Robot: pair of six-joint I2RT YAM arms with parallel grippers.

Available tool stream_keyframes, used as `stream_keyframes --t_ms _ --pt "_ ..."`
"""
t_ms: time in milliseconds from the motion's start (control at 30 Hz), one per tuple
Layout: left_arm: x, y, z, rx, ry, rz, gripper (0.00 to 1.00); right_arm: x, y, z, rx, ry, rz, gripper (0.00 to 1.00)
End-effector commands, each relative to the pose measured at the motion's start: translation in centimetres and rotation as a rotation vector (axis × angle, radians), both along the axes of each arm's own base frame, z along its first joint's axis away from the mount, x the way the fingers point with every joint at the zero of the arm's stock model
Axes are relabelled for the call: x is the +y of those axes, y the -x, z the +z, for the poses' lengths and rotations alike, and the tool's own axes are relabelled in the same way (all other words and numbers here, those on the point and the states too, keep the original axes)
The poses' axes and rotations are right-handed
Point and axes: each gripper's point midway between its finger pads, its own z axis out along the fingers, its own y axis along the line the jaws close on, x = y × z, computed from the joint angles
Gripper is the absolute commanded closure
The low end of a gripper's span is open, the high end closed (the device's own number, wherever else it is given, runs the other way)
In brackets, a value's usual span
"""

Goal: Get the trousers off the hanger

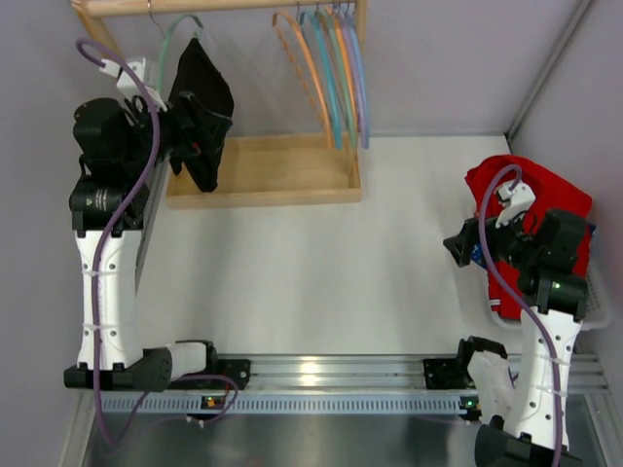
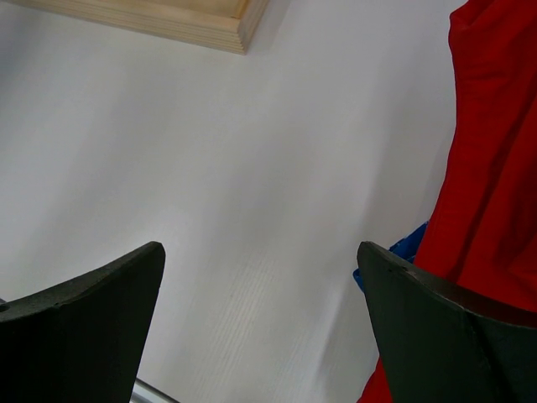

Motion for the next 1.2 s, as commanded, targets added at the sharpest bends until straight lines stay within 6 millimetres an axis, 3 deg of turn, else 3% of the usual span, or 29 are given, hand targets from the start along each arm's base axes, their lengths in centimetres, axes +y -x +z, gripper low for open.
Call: stream_keyframes --t_ms 0,33,67,233,400,733,1167 --pt "2.1 -0.7 7.7 -0.240 0.077 0.148 0.01 0.3 0.0 1.6 -0.046 0.013 0.018 0.01" --pt "2.5 -1.5 8.4 -0.262 0.085 0.171 0.01 0.3 0.0 1.6 -0.046 0.013 0.016 0.01" --pt "3.0 -0.9 10.8 -0.315 0.093 0.198 0.01 0.4 0.0 1.6 -0.045 0.011 0.019 0.01" --pt "6.2 -1.7 13.8 -0.368 0.096 0.348 0.01 0.5 0.0 1.6 -0.046 -0.008 0.012 0.01" --pt "8.8 -4.2 11.9 -0.305 0.065 0.406 0.04 0.4 0.0 1.5 -0.045 -0.007 0.013 0.01" --pt "11.7 -7.4 8.2 -0.212 0.001 0.421 0.08 0.6 0.1 1.2 -0.047 -0.009 0.020 0.01" --pt "12.1 -11.1 1.7 -0.091 -0.120 0.355 0.24 0.7 -0.4 1.2 -0.045 -0.034 0.022 0.01"
